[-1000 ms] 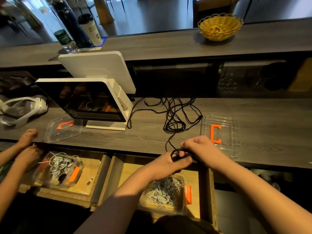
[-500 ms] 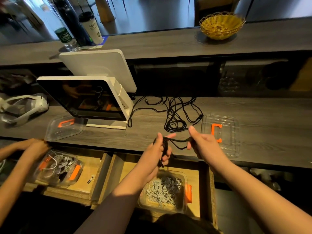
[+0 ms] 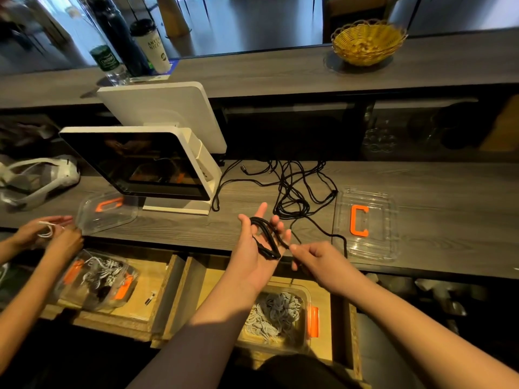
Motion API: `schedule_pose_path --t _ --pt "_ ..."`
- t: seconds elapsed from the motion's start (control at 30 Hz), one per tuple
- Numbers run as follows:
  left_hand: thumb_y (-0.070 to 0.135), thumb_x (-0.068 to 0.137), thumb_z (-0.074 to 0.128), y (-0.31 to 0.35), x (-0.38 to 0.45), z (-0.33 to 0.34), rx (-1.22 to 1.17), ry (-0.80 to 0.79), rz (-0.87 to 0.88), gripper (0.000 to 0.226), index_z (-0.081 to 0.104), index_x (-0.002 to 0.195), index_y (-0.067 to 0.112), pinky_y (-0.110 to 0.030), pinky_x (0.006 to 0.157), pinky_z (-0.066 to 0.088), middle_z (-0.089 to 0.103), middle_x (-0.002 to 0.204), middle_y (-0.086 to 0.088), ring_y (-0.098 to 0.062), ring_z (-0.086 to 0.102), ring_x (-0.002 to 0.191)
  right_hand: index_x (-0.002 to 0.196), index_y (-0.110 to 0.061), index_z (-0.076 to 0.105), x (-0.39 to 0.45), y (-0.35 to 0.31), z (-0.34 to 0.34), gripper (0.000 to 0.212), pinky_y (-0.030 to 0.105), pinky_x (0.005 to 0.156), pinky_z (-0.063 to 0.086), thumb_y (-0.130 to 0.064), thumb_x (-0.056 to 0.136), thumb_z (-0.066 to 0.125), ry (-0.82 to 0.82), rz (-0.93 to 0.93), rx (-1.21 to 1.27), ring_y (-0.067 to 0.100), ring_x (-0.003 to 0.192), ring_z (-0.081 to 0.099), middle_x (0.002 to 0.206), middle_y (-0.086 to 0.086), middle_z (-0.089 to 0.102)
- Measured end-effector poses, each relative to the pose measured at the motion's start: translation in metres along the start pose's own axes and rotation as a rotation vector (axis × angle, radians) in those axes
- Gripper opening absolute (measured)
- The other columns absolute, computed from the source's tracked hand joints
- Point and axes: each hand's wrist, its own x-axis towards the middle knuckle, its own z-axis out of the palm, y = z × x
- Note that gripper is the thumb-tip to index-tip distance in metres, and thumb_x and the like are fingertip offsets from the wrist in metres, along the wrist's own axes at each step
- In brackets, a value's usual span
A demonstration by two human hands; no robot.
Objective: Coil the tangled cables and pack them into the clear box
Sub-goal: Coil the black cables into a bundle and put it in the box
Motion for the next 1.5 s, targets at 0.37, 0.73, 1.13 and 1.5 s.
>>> schedule_pose_path --t 0.37,0.73,1.13,1.5 --pt "0.059 0.101 0.031 0.004 0.014 -0.011 0.516 0.116 0.286 0.048 0.065 0.125 0.036 -0.021 0.053 0.030 0.046 0.071 0.004 -0.006 0.035 0.059 0.091 -0.015 0.069 -0.017 -0.012 0.035 0.037 0.024 0.055 0.040 -0.039 0.103 0.043 -0.164 -0.093 -0.376 0.004 0.057 0.052 0.067 -0.003 0.060" --pt "0.061 0.101 0.029 0.002 0.014 -0.024 1.217 -0.012 0.180 0.045 0.067 0.121 0.047 -0.022 0.072 0.043 0.055 0.085 -0.002 -0.010 0.053 0.080 0.092 -0.018 0.056 -0.016 -0.025 0.028 0.012 0.038 0.073 0.048 -0.023 0.099 0.049 -0.053 -0.308 -0.364 0.013 0.077 0.055 0.084 -0.003 0.062" --pt "0.088 0.081 0.038 0.015 0.001 -0.040 0.990 -0.244 -0.376 0.075 0.065 0.118 0.029 -0.017 0.046 0.023 0.050 0.070 0.002 -0.006 0.033 0.056 0.088 -0.019 0.061 0.014 -0.025 0.002 0.038 0.035 0.070 0.049 -0.056 0.081 0.059 0.233 -0.354 -0.502 0.012 0.079 0.056 0.081 -0.009 0.059" --pt "0.059 0.097 0.048 0.034 0.000 -0.042 1.402 -0.308 -0.272 0.048 0.068 0.093 0.016 -0.023 0.056 0.037 0.058 0.064 0.008 -0.006 0.045 0.055 0.080 -0.024 0.058 0.028 -0.023 0.001 0.057 0.037 0.080 0.048 -0.080 0.070 0.046 0.363 -0.167 -0.608 0.014 0.072 0.059 0.067 -0.010 0.057"
